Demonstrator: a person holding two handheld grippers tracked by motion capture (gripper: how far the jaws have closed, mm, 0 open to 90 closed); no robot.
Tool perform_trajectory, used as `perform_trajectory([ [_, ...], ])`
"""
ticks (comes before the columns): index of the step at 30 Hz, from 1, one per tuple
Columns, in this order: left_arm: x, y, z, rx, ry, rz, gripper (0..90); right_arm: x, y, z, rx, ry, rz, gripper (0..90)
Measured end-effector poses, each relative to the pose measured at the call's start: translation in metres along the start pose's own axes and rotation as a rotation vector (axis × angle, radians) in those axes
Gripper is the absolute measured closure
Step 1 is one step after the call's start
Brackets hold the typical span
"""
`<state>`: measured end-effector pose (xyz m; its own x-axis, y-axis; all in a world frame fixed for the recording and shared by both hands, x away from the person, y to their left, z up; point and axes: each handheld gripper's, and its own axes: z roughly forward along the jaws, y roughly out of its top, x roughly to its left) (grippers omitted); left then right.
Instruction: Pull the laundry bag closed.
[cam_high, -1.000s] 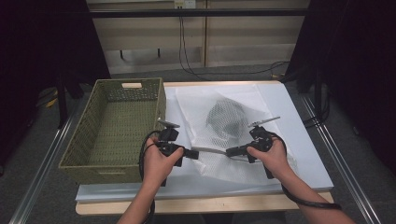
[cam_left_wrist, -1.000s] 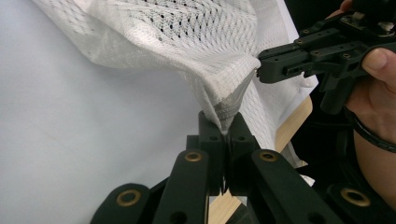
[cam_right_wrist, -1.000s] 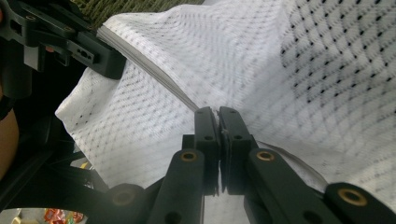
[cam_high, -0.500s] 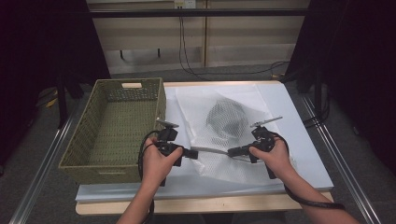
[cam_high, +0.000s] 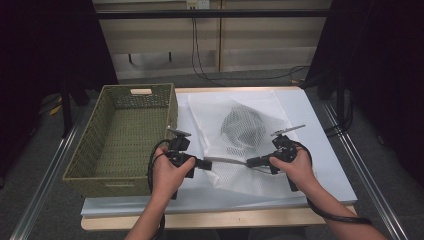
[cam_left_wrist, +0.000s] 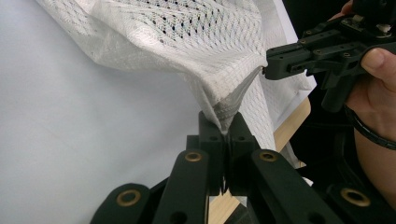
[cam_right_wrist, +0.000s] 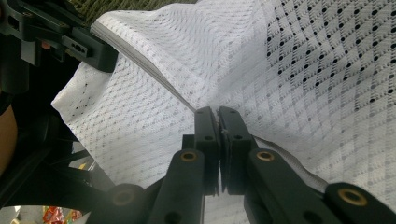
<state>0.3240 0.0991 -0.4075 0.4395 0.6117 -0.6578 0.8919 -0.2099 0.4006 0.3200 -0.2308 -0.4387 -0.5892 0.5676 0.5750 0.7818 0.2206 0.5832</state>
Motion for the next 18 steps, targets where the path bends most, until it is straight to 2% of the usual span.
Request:
perform_trajectory([
  [2,0.0009,0.0001,-0.0003,0.005,-0.001,0.002,88.0,-0.0001,0.0,-0.0006,0.004,-0.004,0.001,87.8],
  [4,-0.0001,-0.0001,-0.0002,0.0,-0.006,-0.013,88.0,-0.0007,-0.0005,-0.0017,0.004,-0.005,0.007,87.8],
  [18,0.0014,0.0005,-0.0034,0.008,0.006,-0.001,88.0,-0.0049,-0.0035,-0.007,-0.012,-0.013,0.014,87.8],
])
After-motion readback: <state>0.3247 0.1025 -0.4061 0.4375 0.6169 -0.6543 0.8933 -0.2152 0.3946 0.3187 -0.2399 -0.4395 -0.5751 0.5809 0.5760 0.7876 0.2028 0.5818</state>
